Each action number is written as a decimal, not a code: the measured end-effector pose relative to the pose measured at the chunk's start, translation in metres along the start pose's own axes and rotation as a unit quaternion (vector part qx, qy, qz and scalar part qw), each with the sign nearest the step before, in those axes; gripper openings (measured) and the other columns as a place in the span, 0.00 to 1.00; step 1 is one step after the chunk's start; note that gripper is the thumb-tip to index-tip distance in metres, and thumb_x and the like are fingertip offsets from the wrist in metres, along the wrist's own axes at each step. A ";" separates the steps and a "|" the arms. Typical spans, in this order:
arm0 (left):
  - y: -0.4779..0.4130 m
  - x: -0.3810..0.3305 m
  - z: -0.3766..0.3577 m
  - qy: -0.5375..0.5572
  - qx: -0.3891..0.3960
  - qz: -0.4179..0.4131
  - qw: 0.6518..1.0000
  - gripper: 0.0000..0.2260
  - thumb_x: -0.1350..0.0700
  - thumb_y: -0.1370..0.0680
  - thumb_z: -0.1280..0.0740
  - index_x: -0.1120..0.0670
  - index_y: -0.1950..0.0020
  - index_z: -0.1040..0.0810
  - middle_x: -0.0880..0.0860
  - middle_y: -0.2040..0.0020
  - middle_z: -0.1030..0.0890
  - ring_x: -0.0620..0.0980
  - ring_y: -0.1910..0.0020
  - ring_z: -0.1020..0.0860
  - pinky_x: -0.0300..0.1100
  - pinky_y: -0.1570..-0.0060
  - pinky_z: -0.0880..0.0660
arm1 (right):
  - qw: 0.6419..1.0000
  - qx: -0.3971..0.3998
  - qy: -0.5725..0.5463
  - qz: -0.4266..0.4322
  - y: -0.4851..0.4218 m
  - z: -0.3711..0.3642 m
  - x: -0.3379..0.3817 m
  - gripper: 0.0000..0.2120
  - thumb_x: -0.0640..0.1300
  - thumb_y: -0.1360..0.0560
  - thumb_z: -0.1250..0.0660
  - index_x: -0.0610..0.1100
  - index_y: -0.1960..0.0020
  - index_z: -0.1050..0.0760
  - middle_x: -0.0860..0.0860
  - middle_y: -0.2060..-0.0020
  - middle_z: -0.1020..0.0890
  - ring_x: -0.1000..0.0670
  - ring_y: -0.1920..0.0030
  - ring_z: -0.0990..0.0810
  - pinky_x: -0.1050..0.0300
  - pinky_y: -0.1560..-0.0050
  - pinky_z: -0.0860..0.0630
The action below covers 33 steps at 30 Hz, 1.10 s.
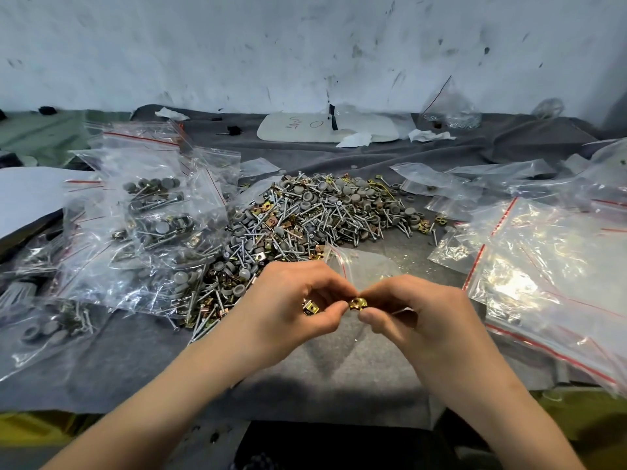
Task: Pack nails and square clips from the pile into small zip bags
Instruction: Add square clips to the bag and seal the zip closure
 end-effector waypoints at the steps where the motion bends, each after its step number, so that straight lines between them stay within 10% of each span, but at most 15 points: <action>1: -0.001 -0.001 -0.001 -0.002 0.010 0.000 1.000 0.07 0.67 0.29 0.27 0.60 0.52 0.16 0.51 0.59 0.17 0.44 0.63 0.19 0.38 0.59 0.21 | 0.999 0.009 0.034 0.007 -0.002 0.001 0.002 0.05 0.40 0.32 0.24 0.45 0.56 0.17 0.54 0.65 0.18 0.54 0.62 0.21 0.61 0.59 0.26; 21: 0.009 0.000 -0.013 0.199 0.174 0.117 0.957 0.06 0.71 0.26 0.33 0.63 0.56 0.27 0.62 0.64 0.18 0.58 0.68 0.18 0.48 0.65 0.19 | 0.982 0.149 -0.103 0.050 0.003 0.008 0.012 0.06 0.43 0.30 0.26 0.40 0.59 0.19 0.48 0.65 0.18 0.48 0.64 0.20 0.47 0.60 0.23; 33: 0.012 -0.002 -0.019 0.240 0.249 0.097 0.933 0.08 0.72 0.25 0.35 0.61 0.55 0.28 0.63 0.61 0.17 0.54 0.66 0.17 0.39 0.65 0.22 | 0.926 0.252 -0.276 -0.042 0.007 -0.005 -0.001 0.02 0.41 0.32 0.28 0.43 0.59 0.19 0.47 0.67 0.21 0.53 0.65 0.23 0.62 0.62 0.26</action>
Point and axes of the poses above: each hand's wrist, its own y-axis away from the middle knuckle, its own z-axis out of the back of the hand, x = y × z, the point moved 6 cm from there along -y, towards the middle knuckle
